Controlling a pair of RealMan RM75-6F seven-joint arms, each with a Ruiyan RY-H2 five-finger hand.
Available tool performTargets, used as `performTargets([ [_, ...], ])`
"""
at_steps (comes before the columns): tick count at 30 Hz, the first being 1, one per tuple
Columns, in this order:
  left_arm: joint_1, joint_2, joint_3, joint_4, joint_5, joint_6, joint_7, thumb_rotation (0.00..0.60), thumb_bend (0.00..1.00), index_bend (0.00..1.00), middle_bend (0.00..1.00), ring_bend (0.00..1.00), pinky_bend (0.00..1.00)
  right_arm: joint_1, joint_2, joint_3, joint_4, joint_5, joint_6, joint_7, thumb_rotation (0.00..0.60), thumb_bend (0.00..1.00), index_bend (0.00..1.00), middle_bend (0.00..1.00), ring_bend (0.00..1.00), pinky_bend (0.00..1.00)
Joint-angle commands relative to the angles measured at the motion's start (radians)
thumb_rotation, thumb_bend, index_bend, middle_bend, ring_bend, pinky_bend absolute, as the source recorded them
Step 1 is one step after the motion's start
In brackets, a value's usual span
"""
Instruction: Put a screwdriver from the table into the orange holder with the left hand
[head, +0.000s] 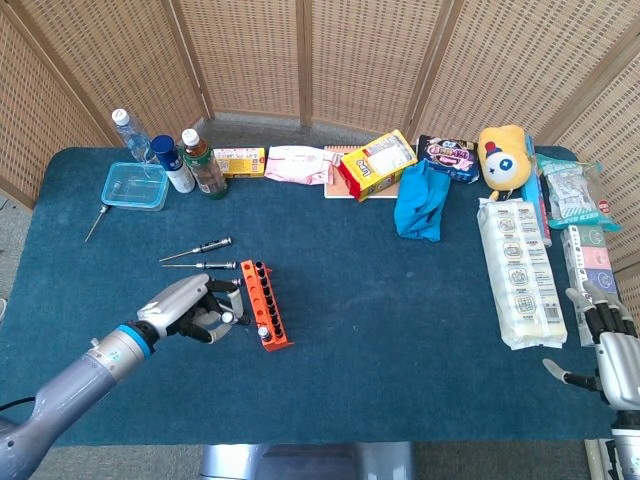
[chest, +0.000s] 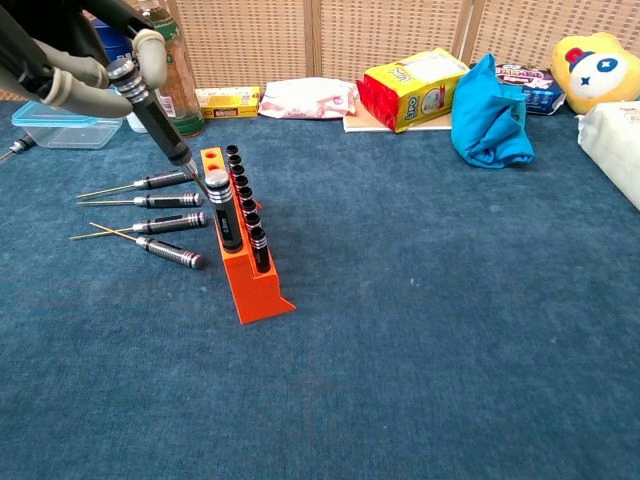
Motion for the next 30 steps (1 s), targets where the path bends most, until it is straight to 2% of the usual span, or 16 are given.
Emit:
performTargets([
  [1,-0.025,-0.018,0.011,-0.010,-0.036,0.022,0.045,0.600,0.43,0.59,1.00,1.00,0.97,0.000,0.001,0.001,0.000,0.001,-0.001,0.004,0.600,0.09,0.13,0.04,0.06,0.01],
  [12,-0.070,-0.069,0.032,-0.011,-0.146,0.101,0.137,0.600,0.43,0.59,1.00,1.00,0.96,-0.001,0.006,0.001,0.001,0.002,0.000,0.014,0.600,0.09,0.13,0.04,0.06,0.01],
  [30,-0.071,-0.145,0.045,0.014,-0.142,0.144,0.190,0.600,0.43,0.59,1.00,1.00,0.96,0.002,0.003,0.000,-0.001,0.001,-0.006,0.006,0.600,0.09,0.13,0.04,0.06,0.01],
])
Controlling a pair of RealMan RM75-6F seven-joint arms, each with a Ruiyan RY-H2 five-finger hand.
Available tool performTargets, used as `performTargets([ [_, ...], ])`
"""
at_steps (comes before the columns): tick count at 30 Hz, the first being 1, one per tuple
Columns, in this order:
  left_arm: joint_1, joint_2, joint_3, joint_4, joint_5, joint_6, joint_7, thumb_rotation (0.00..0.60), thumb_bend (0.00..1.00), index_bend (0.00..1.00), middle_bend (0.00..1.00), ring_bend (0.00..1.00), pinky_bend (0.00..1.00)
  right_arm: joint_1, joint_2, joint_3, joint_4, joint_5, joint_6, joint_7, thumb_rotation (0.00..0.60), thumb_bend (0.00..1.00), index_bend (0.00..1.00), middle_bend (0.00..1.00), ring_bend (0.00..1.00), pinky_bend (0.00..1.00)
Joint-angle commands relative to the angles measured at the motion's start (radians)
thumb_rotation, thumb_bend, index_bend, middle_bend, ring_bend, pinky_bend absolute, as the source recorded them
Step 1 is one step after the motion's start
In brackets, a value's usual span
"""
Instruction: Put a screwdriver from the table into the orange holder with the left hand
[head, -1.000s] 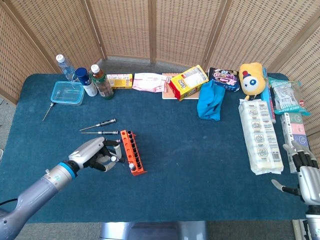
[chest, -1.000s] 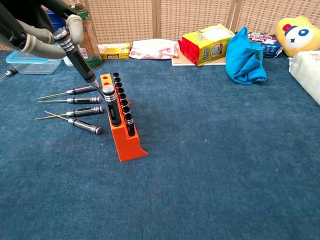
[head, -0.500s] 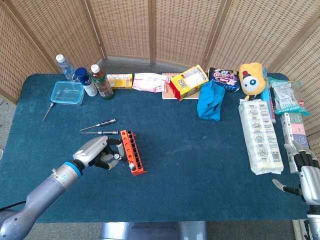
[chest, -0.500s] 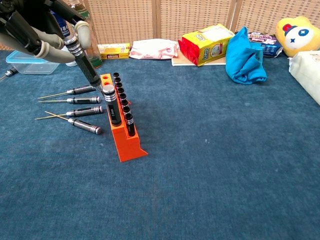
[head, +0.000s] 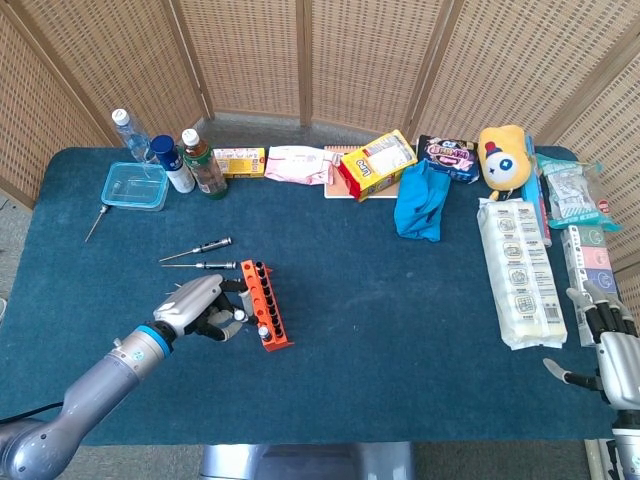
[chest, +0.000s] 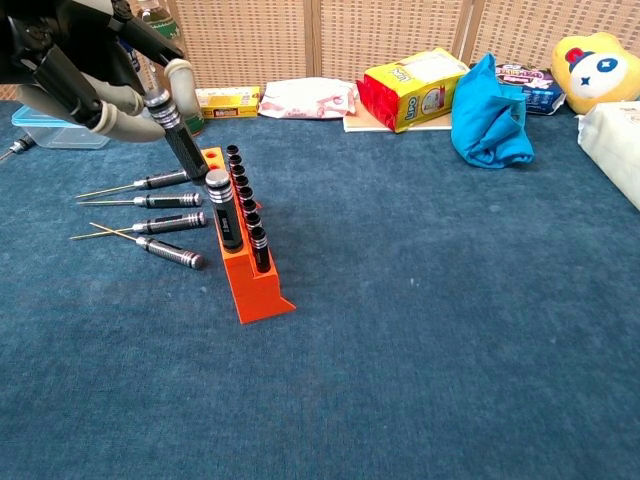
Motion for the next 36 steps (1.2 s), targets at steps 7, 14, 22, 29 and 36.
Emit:
performTargets([
  [7,-0.027,-0.039,0.014,-0.009,-0.044,0.064,0.089,0.600,0.43,0.59,1.00,1.00,0.96,0.001,-0.001,-0.001,-0.001,-0.002,-0.002,-0.002,0.600,0.09,0.13,0.04,0.06,0.01],
  [14,-0.047,-0.097,0.022,0.004,-0.086,0.108,0.143,0.600,0.43,0.59,1.00,1.00,0.96,0.000,0.001,-0.001,-0.002,0.000,-0.001,0.002,0.600,0.09,0.13,0.04,0.06,0.01],
  [22,-0.055,-0.140,0.026,0.012,-0.102,0.147,0.191,0.600,0.43,0.59,1.00,1.00,0.96,0.002,0.001,0.000,0.000,0.001,-0.004,0.004,0.600,0.09,0.13,0.04,0.06,0.01],
  [29,-0.061,-0.166,0.018,0.028,-0.123,0.160,0.209,0.600,0.43,0.59,1.00,1.00,0.96,0.002,0.000,-0.001,0.000,0.001,-0.004,0.001,0.600,0.09,0.13,0.04,0.06,0.01],
  [36,-0.090,-0.201,0.012,0.047,-0.169,0.161,0.251,0.600,0.43,0.59,1.00,1.00,0.96,0.001,0.002,0.000,0.000,0.003,-0.003,0.005,0.600,0.09,0.13,0.04,0.06,0.01],
])
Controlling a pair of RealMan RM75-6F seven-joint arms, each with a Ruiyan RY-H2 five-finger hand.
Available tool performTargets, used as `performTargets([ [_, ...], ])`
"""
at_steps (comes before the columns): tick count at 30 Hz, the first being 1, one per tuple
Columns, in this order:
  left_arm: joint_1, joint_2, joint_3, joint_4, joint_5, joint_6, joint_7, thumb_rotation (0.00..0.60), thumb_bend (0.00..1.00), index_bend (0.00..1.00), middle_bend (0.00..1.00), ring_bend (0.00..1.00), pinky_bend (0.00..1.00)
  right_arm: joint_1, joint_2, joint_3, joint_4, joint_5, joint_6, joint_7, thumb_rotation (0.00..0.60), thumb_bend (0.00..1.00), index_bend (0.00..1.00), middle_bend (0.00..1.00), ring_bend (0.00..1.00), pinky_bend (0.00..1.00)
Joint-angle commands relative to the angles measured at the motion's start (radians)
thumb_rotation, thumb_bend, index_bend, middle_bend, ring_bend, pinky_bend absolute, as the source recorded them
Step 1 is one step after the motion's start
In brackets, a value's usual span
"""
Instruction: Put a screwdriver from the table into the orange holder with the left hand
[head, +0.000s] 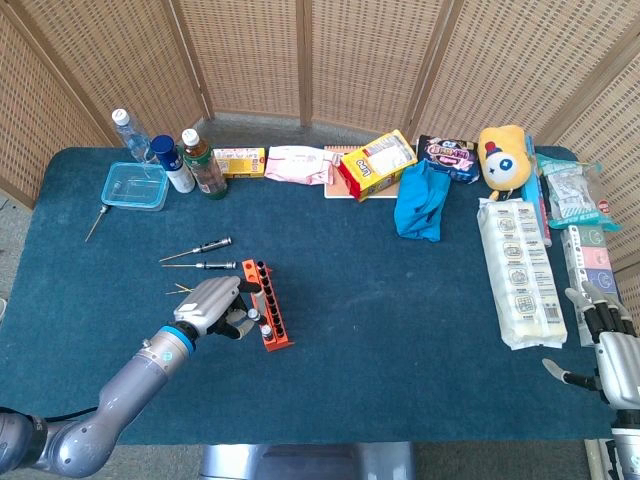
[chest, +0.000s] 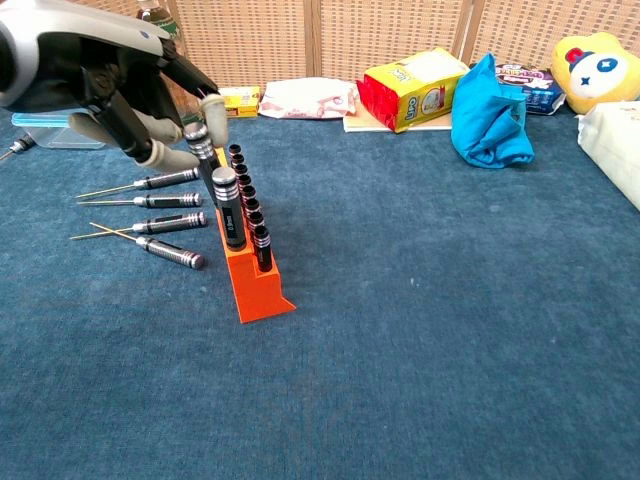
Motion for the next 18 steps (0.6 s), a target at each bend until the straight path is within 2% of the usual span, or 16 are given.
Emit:
performTargets([
  [1,-0.013,-0.017,-0.004,0.009,-0.021,0.000,0.014,0.600,0.43,0.59,1.00,1.00,0.96,0.000,0.001,0.000,0.000,0.001,0.000,0.002,0.600,0.09,0.13,0.04,0.06,0.01],
  [18,-0.028,-0.040,-0.013,0.005,-0.057,0.041,0.067,0.600,0.43,0.59,1.00,1.00,0.96,-0.001,0.004,0.000,0.000,-0.001,0.000,0.010,0.600,0.09,0.13,0.04,0.06,0.01],
])
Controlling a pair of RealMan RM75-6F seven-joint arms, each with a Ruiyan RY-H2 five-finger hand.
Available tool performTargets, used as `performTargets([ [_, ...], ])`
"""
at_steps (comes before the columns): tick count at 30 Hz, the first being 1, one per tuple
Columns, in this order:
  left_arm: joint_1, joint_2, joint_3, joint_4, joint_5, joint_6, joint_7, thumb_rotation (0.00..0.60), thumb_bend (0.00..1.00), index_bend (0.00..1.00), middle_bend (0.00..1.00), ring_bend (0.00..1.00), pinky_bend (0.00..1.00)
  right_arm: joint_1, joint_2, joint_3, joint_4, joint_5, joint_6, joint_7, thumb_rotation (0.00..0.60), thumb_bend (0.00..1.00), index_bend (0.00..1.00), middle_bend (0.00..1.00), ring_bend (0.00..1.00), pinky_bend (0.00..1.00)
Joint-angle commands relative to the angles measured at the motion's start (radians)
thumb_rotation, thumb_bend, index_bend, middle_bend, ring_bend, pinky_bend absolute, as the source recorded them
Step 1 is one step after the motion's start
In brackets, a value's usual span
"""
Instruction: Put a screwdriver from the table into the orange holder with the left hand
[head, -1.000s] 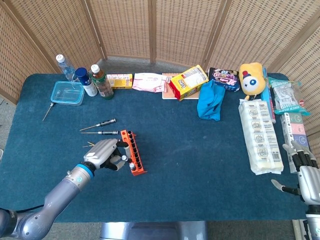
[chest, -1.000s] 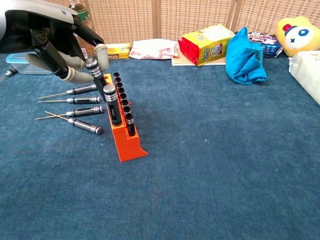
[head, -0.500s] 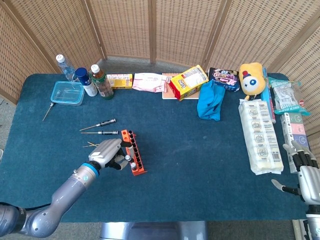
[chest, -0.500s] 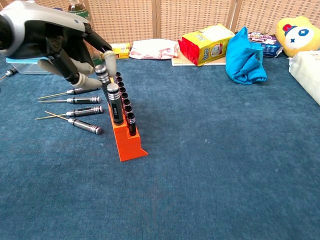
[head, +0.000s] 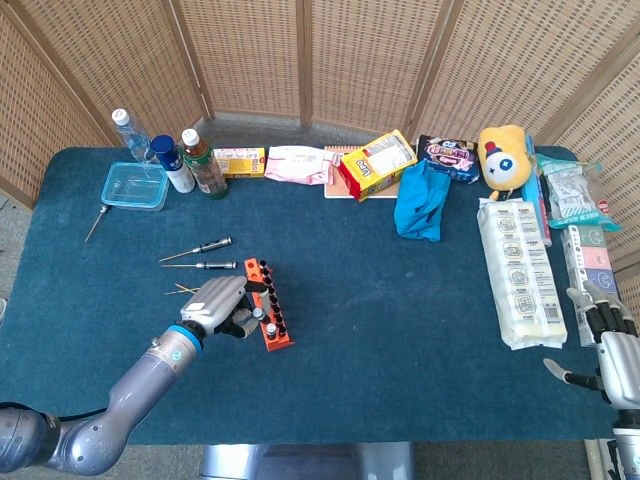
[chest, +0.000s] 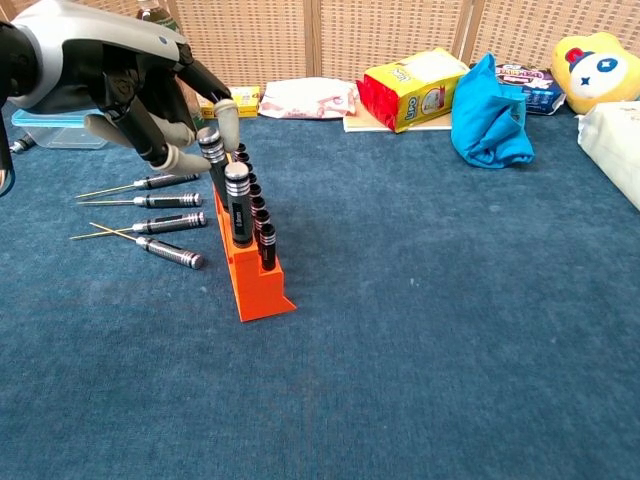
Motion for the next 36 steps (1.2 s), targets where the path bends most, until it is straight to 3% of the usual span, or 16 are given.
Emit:
performTargets([
  [1,0.000,-0.002,-0.001,0.004,-0.004,-0.001,0.001,0.600,0.43,0.59,1.00,1.00,0.96,0.000,0.000,0.000,0.000,0.001,-0.001,-0.001,0.600,0.09,0.13,0.04,0.06,0.01],
  [9,0.005,-0.007,-0.002,0.017,-0.004,-0.007,0.005,0.600,0.43,0.58,1.00,1.00,0.96,0.002,-0.001,0.000,0.001,0.002,-0.003,-0.003,0.600,0.09,0.13,0.04,0.06,0.01],
  [14,0.008,-0.011,-0.005,0.018,0.002,-0.012,0.003,0.600,0.43,0.50,1.00,1.00,0.96,0.001,-0.001,0.000,0.000,0.002,-0.003,-0.002,0.600,0.09,0.13,0.04,0.06,0.01],
  [23,0.003,-0.005,-0.003,0.007,0.001,-0.016,0.022,0.600,0.42,0.45,1.00,1.00,0.96,0.001,0.002,0.001,0.000,0.002,-0.002,0.004,0.600,0.09,0.13,0.04,0.06,0.01],
  [36,0.012,0.023,0.001,-0.015,0.007,-0.026,0.021,0.600,0.42,0.44,1.00,1.00,0.96,0.000,0.003,0.000,-0.001,0.001,0.000,0.006,0.600,0.09,0.13,0.04,0.06,0.01],
])
